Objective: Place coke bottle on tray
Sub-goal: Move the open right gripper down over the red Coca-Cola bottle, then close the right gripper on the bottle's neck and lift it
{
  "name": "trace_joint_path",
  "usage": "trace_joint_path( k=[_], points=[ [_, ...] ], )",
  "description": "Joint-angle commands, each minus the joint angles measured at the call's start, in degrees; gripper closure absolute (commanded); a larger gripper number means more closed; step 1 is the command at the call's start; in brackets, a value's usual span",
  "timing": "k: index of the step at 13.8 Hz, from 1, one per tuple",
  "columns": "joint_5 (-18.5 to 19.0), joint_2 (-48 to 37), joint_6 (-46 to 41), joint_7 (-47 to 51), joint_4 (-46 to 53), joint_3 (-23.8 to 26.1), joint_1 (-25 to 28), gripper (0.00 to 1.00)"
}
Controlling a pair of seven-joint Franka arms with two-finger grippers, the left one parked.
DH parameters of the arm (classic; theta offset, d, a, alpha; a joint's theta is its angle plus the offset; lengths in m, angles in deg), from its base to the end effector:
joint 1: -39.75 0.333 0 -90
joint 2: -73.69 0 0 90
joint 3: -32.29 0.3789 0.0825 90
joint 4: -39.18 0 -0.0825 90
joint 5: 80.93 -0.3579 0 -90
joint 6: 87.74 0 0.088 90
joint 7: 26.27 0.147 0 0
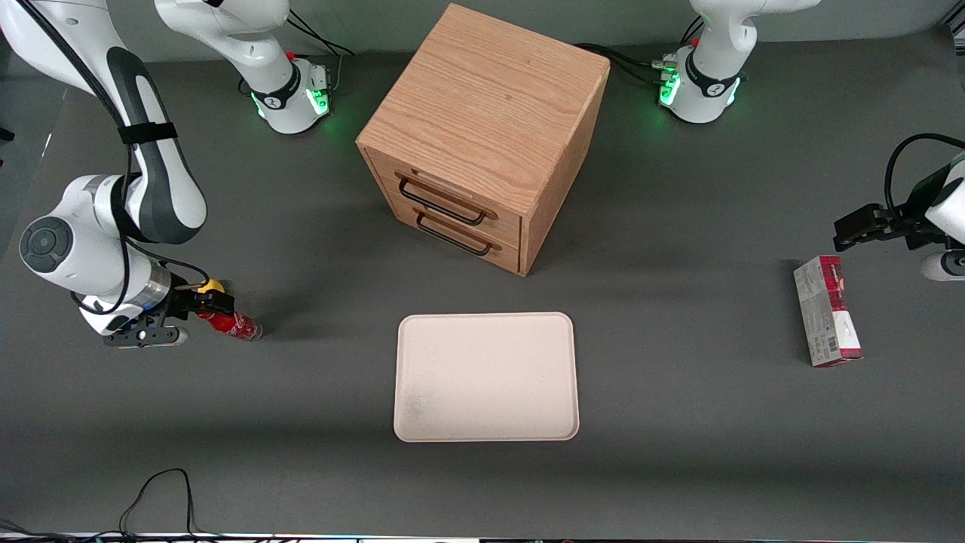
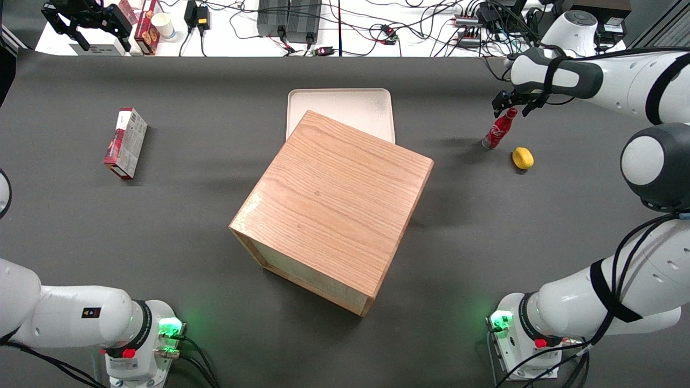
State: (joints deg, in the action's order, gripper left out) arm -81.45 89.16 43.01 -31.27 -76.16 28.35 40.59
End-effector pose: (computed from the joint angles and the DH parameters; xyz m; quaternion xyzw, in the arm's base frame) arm 0.5925 -0.0297 0.3580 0.9999 0.0149 -0.0006 0.0057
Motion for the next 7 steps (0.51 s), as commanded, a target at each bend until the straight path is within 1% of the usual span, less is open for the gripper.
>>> trace_joint_path(
  k=[1,2,4,5,6,7],
  points=[
    [-0.89,0.09,0.91,-1.59,0.11,-0.19,0.31,0.3],
    [-0.89,0.09,0.91,-1.59,0.11,-0.19,0.31,0.49],
    [-0.89,0.09,0.74,-1.59,0.11,-0.19,0.31,0.73],
    [-0.89,0.09,0.65,-1.76,0.11,-0.11,0.31,0.81],
    [-0.89,0.09,0.56,-1.77,0.11,-0.11,0.31,0.87],
    [-0.89,0.09,0.56,-1.94,0.11,-0.11,0.31,0.87]
  ],
)
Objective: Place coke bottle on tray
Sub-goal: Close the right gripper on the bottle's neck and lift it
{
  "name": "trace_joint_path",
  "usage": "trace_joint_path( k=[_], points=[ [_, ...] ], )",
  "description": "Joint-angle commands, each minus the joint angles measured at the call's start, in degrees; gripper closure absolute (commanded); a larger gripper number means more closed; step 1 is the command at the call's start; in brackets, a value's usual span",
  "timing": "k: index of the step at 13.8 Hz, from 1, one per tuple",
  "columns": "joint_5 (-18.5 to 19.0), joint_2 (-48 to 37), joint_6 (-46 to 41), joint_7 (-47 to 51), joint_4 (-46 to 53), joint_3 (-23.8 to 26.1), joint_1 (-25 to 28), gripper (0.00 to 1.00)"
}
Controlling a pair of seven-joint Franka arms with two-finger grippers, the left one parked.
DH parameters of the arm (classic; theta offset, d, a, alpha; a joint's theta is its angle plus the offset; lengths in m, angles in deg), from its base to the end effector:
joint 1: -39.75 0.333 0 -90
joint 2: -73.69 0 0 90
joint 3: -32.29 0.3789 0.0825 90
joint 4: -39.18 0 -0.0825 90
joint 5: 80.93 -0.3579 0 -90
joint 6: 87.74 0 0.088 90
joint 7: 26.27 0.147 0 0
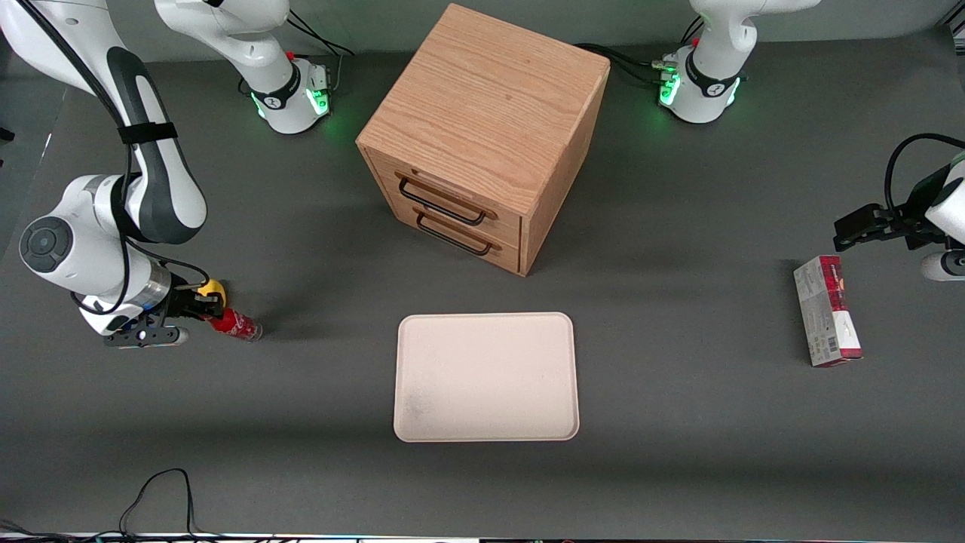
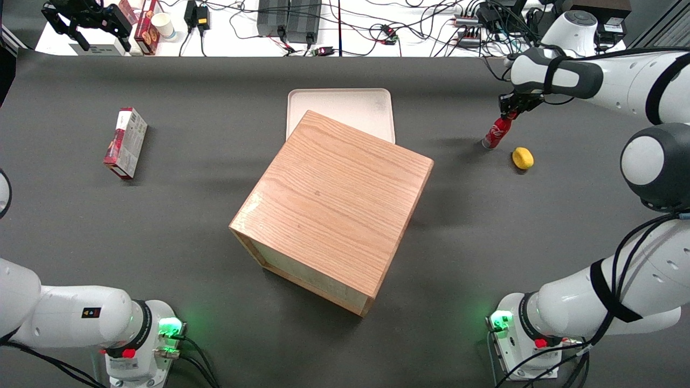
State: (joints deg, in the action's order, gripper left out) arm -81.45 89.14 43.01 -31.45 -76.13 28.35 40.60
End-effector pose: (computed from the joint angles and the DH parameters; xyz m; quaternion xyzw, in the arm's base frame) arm 0.5926 -0.0296 0.3584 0.9998 0.0165 -0.0002 0.0057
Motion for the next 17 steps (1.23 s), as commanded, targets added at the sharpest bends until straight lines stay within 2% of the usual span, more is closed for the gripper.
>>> trace_joint_path(
  k=[1,3,7,11,14,16,17],
  points=[
    [-0.89,0.01,0.21,-2.02,0.17,-0.11,0.3,0.89],
    [-0.89,-0.42,-1.27,-2.89,2.44,-0.11,0.3,0.91],
    [-0.98,0.19,-26.89,-3.25,24.72,-0.11,0.13,0.91],
    [-0.98,1.07,-45.46,-3.25,42.5,-0.02,0.12,0.92],
    [-0.71,0.89,-52.69,-3.25,49.2,-0.02,0.12,0.92],
    [-0.71,1.07,-53.41,-3.25,50.7,0.68,0.12,0.92],
    [-0.45,1.68,-52.89,-3.25,50.97,2.6,0.12,0.92]
  ],
)
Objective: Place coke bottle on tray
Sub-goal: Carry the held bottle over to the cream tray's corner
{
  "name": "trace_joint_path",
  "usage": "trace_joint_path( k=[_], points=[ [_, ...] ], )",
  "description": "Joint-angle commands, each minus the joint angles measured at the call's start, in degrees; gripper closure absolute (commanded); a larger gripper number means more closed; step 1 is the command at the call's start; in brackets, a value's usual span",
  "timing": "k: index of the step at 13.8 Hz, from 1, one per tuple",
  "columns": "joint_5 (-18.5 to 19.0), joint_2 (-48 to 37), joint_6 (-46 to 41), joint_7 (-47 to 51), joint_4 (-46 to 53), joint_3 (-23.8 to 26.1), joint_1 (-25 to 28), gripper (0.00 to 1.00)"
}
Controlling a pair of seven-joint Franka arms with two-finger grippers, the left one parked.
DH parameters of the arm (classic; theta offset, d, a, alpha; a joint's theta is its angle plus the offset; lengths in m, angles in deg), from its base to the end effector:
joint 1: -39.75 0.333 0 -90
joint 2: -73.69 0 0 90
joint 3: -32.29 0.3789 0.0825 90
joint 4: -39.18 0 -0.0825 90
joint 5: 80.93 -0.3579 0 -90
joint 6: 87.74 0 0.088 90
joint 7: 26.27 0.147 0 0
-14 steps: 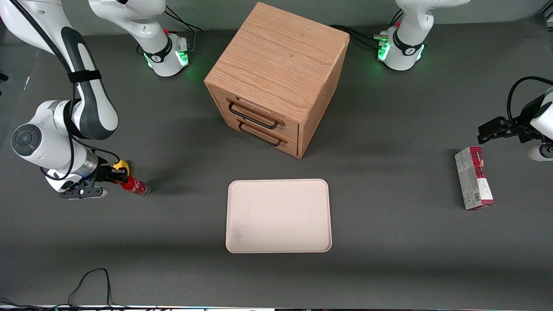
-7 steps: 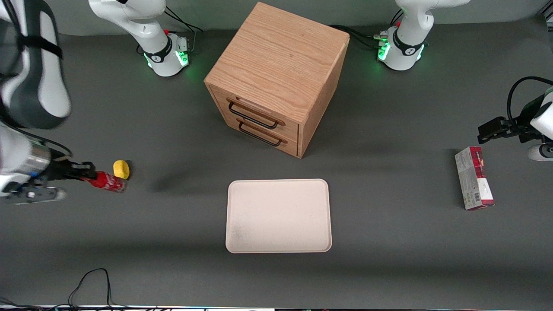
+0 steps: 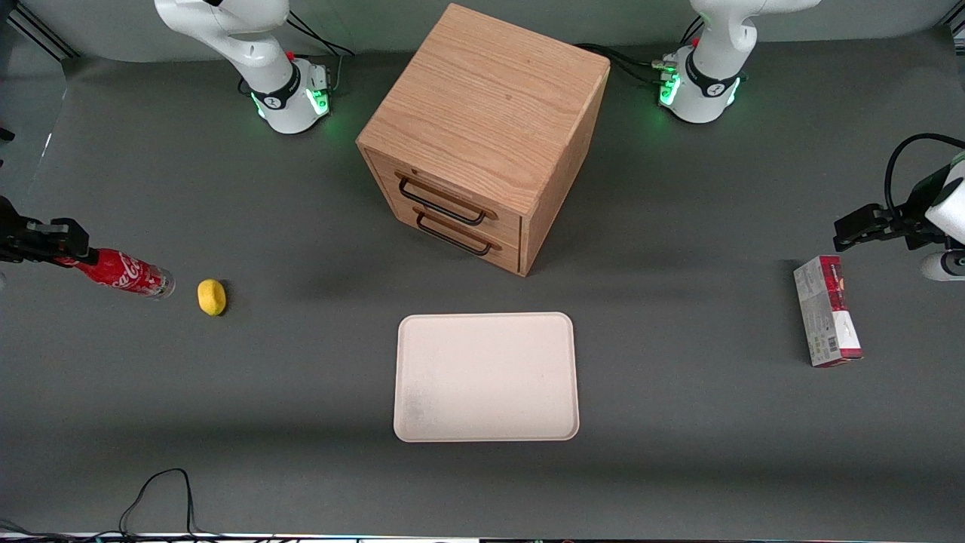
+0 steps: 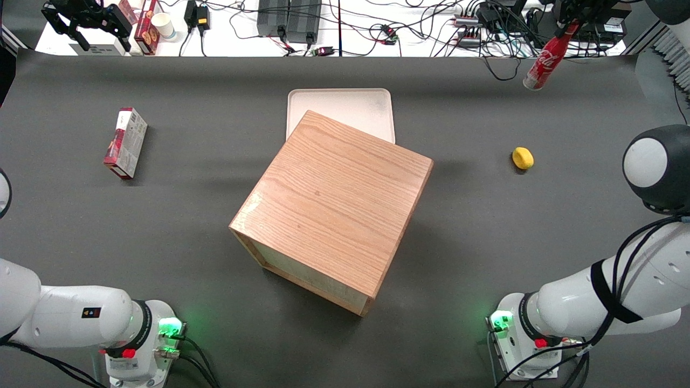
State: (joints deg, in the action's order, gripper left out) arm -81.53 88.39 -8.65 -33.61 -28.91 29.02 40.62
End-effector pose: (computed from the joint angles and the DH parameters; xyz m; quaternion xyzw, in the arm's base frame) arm 0.5986 -0.0176 0.6531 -0.9985 -0.0446 0.0321 0.0006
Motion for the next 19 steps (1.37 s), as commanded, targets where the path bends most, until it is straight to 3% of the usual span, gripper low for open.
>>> trace_joint_path(
  k=[1,4,8,13,19],
  points=[
    [-0.11,4.0,-0.86,-1.01,6.27,4.3,0.1,0.92],
    [2.6,12.69,-0.25,-0.83,16.72,11.69,2.19,0.94],
    [9.11,16.85,3.44,-0.75,19.74,12.5,13.34,0.96],
    [9.3,19.05,6.78,-0.48,19.74,12.41,22.41,0.96],
    [9.38,25.88,14.41,-0.92,19.57,11.98,22.68,0.96]
  ],
)
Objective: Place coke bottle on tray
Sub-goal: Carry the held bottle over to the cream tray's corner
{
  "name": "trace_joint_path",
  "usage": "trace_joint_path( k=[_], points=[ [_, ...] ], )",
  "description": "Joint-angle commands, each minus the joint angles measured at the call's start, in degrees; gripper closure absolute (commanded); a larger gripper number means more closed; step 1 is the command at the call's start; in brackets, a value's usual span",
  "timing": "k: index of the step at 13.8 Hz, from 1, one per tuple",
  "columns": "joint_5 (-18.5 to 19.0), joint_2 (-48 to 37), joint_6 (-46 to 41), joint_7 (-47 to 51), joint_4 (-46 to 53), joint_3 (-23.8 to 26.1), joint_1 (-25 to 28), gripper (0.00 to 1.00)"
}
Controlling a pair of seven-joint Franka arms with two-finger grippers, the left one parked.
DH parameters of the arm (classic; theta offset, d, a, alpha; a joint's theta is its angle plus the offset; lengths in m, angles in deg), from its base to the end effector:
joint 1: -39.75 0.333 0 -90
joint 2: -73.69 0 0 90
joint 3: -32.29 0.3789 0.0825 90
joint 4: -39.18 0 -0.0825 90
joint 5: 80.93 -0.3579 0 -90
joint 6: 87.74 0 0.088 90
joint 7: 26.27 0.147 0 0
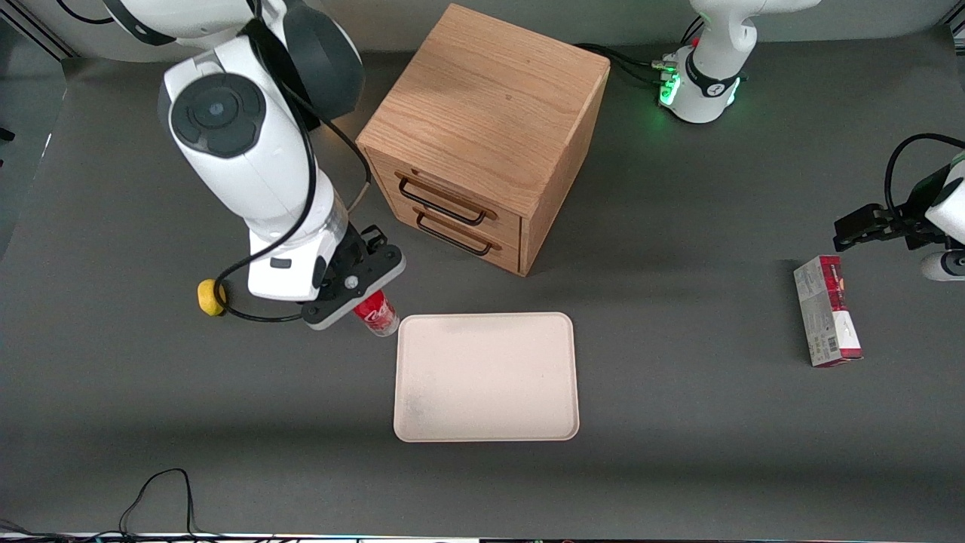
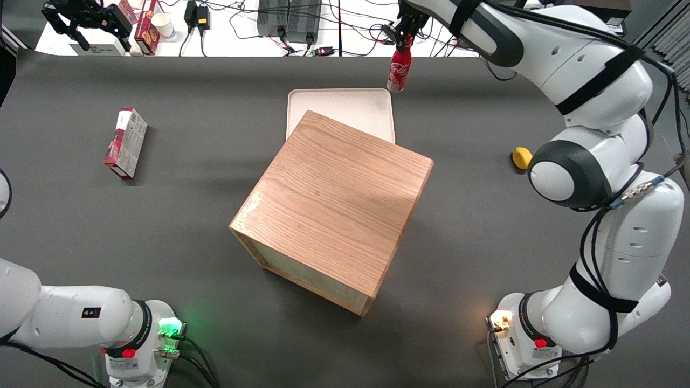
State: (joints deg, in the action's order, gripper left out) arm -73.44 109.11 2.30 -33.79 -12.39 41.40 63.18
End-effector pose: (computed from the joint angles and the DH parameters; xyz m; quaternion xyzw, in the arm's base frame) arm 0.6506 0.3426 0.5560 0.9449 0.3256 0.0327 0.0131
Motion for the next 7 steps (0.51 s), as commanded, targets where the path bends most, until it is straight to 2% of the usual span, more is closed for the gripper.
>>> trace_joint_path(
  k=[1,7],
  points=[
    [1.47,7.36,6.61,-0.74,3.05,-0.41,-0.22,0.96],
    [2.34,17.56,20.16,-0.74,2.43,-2.07,-0.49,0.96]
  ],
)
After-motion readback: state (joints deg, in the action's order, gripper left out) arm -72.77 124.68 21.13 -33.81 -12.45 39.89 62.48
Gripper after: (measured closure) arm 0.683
